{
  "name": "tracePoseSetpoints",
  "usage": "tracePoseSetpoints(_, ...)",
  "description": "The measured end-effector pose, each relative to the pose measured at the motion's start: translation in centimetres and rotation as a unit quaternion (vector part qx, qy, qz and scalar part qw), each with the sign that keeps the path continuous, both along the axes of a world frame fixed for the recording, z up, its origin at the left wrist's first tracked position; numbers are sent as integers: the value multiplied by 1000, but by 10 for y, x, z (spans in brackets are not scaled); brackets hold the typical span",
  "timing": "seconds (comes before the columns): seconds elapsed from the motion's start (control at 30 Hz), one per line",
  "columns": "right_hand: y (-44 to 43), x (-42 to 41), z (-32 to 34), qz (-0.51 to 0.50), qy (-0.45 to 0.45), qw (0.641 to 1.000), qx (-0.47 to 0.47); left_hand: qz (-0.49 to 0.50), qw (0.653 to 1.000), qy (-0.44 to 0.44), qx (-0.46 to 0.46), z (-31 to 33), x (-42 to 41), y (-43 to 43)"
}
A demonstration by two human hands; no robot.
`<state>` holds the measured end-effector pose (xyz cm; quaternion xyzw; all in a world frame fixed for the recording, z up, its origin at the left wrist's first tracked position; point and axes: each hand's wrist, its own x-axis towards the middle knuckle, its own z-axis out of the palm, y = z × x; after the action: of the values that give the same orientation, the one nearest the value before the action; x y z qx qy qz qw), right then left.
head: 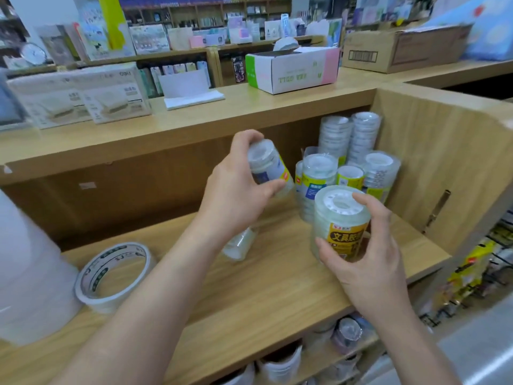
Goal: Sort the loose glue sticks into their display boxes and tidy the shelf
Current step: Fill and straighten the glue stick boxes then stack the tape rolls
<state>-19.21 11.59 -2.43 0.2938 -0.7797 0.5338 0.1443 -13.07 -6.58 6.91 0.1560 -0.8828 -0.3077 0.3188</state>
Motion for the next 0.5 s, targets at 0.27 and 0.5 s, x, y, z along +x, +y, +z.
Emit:
tracePoseSetpoints(0.27,0,-3,-7,-26,16,998,-58,-28,977,-206,-48,-23,-52,-7)
tracePoseSetpoints(0.5,2,-4,-7,-24,6,998,-54,-4,973,-224,-61,-23,-51,-12)
